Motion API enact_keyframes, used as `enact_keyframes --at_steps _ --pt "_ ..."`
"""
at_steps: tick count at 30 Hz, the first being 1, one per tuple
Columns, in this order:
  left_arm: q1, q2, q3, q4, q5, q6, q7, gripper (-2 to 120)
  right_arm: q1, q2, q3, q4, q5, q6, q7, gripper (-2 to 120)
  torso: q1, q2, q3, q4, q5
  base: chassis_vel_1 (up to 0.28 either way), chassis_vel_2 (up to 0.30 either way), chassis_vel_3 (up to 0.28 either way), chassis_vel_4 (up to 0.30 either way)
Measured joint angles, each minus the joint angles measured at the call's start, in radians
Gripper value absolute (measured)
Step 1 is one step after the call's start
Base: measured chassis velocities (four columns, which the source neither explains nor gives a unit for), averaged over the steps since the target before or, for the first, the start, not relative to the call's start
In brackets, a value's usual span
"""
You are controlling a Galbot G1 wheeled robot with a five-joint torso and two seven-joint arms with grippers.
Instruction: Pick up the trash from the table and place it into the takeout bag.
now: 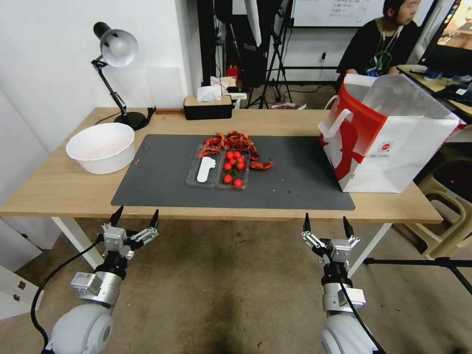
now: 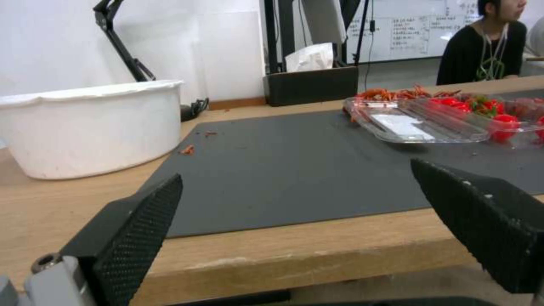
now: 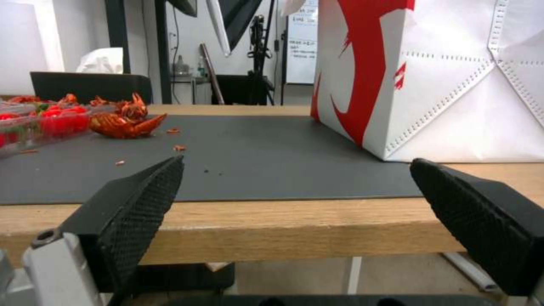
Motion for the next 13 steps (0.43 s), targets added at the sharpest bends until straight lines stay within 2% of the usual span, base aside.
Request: enact_keyframes --at_steps 13 --pt "0.000 0.000 0.000 0.000 0.000 0.001 -0.001 100 0.000 0.000 0.000 0.000 0.000 0.000 0.000 100 0.000 0.000 0.000 0.0000 0.0000 0.000 0.000 0.000 0.000"
